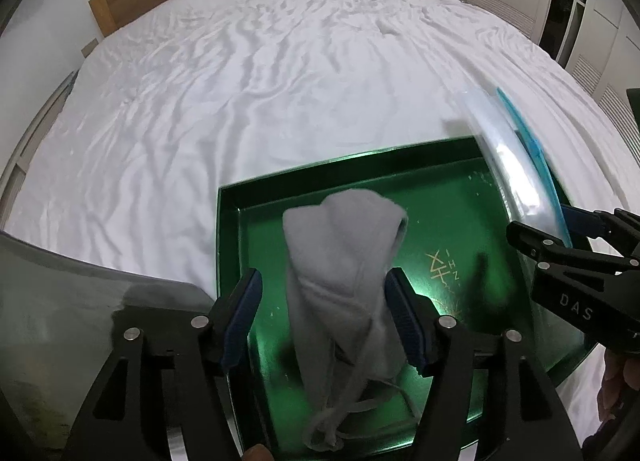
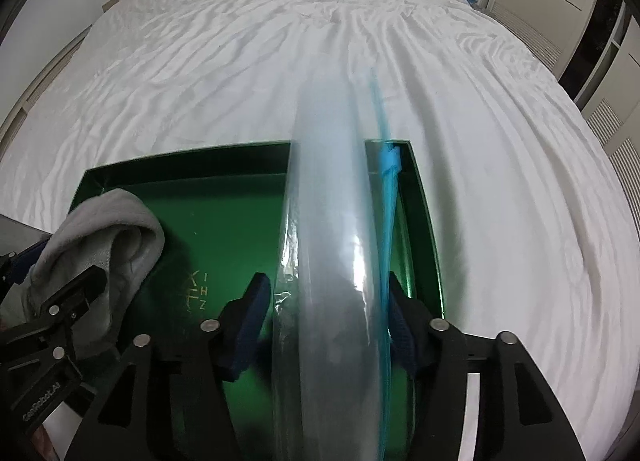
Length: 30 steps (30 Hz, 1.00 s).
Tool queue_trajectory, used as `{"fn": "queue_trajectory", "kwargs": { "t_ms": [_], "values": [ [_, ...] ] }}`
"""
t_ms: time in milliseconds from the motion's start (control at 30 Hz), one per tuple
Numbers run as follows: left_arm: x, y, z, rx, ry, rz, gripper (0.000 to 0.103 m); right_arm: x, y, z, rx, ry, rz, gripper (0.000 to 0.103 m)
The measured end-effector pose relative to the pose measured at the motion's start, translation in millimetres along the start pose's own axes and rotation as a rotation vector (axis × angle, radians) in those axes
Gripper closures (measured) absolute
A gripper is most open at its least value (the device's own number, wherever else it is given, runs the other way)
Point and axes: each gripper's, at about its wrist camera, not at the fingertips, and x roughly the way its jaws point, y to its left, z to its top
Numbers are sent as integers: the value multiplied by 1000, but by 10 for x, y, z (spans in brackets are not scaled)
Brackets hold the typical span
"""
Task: Organize soft objects
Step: 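Lower the grey hat into the tray with the left gripper while the right gripper lowers the bag beside it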
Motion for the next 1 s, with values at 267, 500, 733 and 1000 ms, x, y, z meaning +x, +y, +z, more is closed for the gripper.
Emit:
{"fn": "queue_trajectory", "kwargs": {
  "t_ms": [267,500,733,1000],
  "values": [
    [-76,4,8,0,-22,26,44,-160,1,-28,-2,-19,-10,41],
    [-240,-36,32,19,-66,40,44,-343,-23,-65,13,-49,-13,41],
    [-376,-96,23,37,-105,66,44,-508,-11,-152,16,-69,-12,41],
    [-433,-103,4,19,-117,77,38,-618,-5,-238,17,-70,-22,41]
  ]
}}
